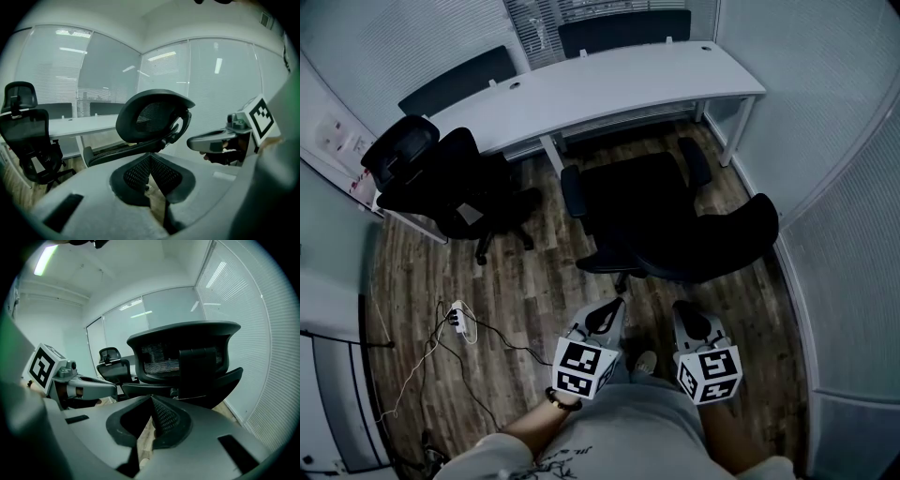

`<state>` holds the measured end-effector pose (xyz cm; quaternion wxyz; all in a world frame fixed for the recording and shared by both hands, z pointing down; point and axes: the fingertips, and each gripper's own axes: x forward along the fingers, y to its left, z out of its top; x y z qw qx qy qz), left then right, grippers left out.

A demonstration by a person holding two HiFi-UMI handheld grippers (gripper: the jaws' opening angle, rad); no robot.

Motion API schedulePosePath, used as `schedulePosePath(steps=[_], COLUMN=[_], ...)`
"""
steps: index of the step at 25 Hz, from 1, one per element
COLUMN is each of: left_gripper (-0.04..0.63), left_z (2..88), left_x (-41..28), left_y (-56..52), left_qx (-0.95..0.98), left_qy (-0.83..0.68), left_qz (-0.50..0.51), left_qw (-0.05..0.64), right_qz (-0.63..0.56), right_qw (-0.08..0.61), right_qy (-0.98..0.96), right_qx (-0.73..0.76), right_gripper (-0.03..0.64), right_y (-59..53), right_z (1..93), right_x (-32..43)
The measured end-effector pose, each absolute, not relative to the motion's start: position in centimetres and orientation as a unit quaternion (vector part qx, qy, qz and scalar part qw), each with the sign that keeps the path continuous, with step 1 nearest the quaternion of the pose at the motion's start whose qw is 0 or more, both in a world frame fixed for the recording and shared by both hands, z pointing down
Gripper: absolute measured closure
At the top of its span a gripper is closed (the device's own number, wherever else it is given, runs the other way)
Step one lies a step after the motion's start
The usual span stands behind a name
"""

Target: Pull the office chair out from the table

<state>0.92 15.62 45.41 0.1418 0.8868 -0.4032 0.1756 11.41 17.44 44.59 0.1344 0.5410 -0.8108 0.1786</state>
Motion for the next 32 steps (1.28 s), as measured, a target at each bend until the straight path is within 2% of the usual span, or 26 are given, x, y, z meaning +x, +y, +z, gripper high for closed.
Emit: schedulePosePath(steps=[13, 32], left_gripper=[0.584, 0.584], left_z=[45.23, 45.12], left_x=[1.26, 1.78], left_y=[15.39, 16.07], left_qx=[0.881, 0.890], left_qy=[-0.408, -0.394], left_qz=[0.164, 0.185], left_qw=[0.173, 0.135], right_qz=[0.204, 0.204], right_qw=[0.138, 0.144], right_qy=[-0.810, -0.815], right_qx=[0.532, 0.524], right_gripper=[0.611, 0.611], right_y=[16.66, 16.94], right_z=[44.98, 45.20], right_x=[11.34, 11.15])
